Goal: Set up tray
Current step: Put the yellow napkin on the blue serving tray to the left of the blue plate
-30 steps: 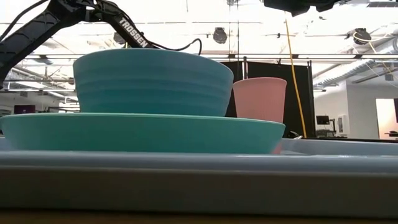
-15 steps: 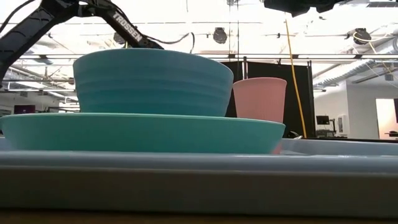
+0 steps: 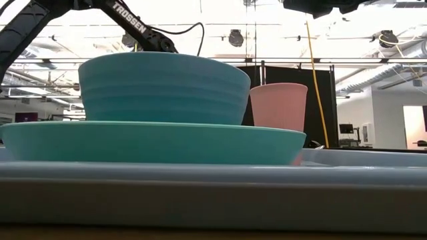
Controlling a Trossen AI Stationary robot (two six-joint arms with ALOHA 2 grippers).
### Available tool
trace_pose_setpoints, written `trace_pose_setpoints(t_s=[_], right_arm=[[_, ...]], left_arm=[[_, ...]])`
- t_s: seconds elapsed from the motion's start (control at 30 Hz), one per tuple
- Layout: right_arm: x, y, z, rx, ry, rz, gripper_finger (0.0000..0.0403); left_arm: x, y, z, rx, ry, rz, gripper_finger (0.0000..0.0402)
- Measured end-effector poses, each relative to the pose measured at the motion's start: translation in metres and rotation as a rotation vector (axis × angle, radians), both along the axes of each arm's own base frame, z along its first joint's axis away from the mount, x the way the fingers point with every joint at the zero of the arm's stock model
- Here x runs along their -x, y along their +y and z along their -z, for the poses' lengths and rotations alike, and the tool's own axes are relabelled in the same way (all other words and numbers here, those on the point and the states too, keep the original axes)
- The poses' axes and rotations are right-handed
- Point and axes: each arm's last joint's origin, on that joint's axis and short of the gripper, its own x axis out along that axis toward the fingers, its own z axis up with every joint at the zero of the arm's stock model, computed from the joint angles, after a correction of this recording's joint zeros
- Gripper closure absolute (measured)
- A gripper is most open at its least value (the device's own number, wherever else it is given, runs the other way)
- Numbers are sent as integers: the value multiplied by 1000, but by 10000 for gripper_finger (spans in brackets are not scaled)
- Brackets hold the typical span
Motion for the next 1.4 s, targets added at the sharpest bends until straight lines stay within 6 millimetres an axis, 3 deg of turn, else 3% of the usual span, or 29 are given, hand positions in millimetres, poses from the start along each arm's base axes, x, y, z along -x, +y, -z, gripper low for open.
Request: trace_pose_setpoints(t_s=[0.27, 0.67, 0.77, 0.97, 1.1, 1.4], right_arm=[[0, 0, 0, 2, 4, 0, 268], [0, 0, 1, -5, 8, 2, 268], [0, 0, 1, -11, 8, 3, 268], [0, 0, 3, -15, 26, 5, 268], [0, 0, 3, -15, 25, 5, 268], [-1, -4, 2, -19, 16, 25, 268]], left_arm=[[8, -5, 6, 28, 55, 22, 401], [30, -7, -21, 52, 92, 10, 401], [34, -10, -15, 85, 121, 5, 401], [51, -22, 16, 123, 190, -2, 401], [60, -27, 18, 113, 142, -18, 401], [87, -36, -25, 47, 22, -93, 401]])
